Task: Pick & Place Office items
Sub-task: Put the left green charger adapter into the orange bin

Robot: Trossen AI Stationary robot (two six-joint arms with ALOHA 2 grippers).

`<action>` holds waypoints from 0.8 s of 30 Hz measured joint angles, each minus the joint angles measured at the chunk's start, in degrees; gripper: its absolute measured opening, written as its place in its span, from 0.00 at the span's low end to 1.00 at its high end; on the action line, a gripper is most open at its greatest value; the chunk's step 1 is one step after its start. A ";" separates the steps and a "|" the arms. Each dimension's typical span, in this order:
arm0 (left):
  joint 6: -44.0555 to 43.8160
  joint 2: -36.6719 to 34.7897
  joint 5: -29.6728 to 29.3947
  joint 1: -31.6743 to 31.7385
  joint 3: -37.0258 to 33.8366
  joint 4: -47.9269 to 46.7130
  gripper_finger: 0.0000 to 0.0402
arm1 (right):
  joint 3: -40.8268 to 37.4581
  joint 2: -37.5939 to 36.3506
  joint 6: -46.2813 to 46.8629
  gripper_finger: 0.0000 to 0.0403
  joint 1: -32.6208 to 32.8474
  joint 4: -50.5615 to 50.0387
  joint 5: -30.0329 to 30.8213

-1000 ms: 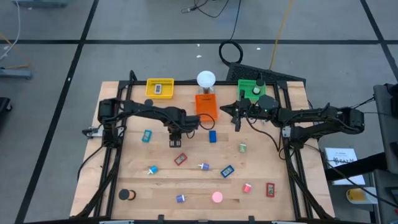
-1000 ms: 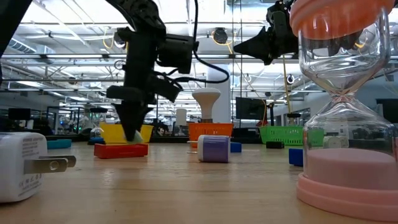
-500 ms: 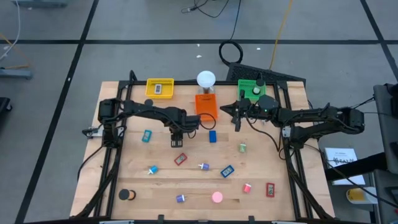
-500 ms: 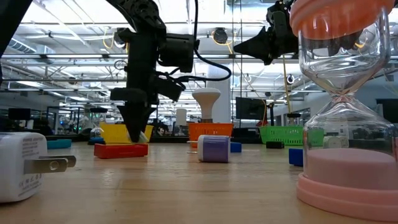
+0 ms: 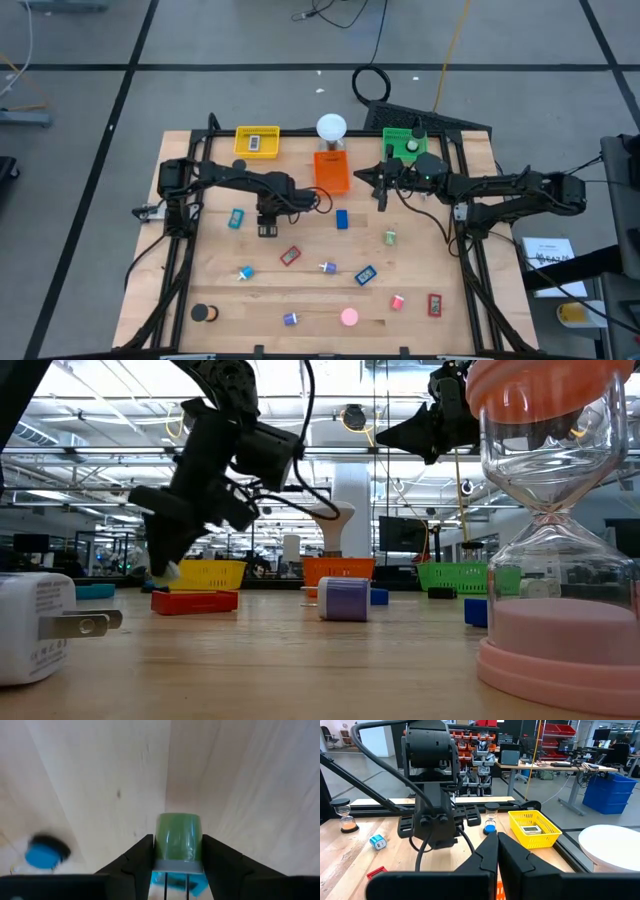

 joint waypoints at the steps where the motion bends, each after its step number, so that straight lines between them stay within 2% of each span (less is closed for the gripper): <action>1: -0.50 0.00 0.01 0.00 0.00 -0.52 0.37 | 0.00 0.00 -0.02 0.00 0.00 0.00 0.00; 7: -1.16 -0.02 1.56 -0.02 0.00 -0.24 0.34 | -0.02 0.02 0.00 0.00 0.02 0.00 0.00; 12: -1.34 0.60 1.65 0.65 -0.04 -0.43 0.37 | -0.02 0.00 0.00 0.00 0.01 0.02 0.00; 19: -1.36 4.34 1.51 1.89 -0.42 -1.82 0.35 | -0.02 0.00 0.00 0.00 0.04 0.05 0.00; 24: -1.05 6.28 1.32 1.81 -0.40 -2.67 0.38 | -0.02 0.00 0.00 0.00 0.04 0.04 0.00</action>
